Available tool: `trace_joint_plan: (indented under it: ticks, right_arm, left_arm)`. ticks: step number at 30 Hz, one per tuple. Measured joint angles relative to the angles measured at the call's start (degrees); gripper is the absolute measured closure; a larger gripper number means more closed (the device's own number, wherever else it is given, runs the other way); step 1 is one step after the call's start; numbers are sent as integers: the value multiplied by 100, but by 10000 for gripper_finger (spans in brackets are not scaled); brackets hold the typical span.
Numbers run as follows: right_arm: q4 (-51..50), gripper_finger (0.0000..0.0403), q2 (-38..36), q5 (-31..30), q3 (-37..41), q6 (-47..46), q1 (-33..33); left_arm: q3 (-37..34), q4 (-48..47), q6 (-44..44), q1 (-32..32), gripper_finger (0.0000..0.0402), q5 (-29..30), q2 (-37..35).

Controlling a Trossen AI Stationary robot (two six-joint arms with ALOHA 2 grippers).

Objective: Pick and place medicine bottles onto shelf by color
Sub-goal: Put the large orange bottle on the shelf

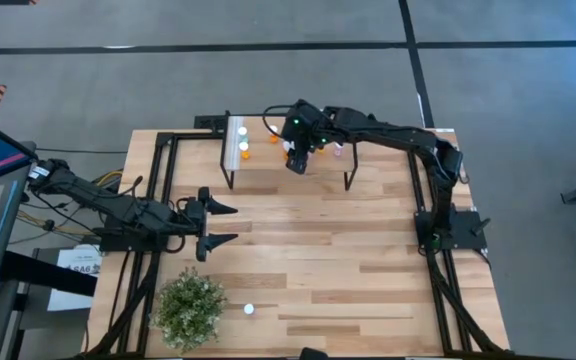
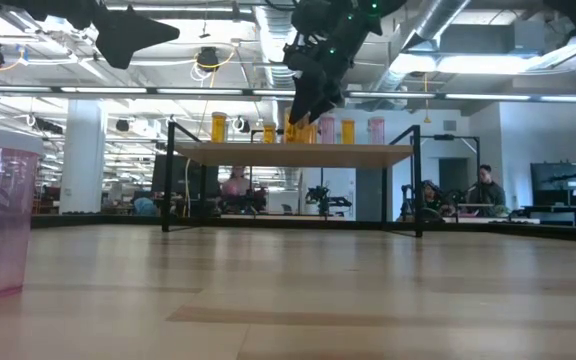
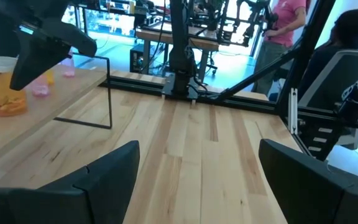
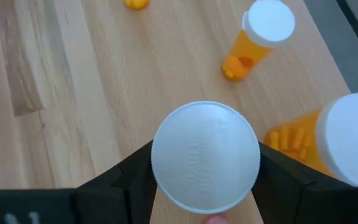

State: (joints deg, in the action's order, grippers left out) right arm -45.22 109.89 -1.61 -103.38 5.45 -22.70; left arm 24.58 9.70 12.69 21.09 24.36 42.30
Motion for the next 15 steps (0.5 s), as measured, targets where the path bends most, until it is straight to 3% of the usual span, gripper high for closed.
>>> trace_joint_plan:
  ticks: [15]
  right_arm:
    - [-538, 131, -3, -4, -576, -155, 4]
  left_arm:
    - [0, -18, 6, -1, 84, -19, 9]
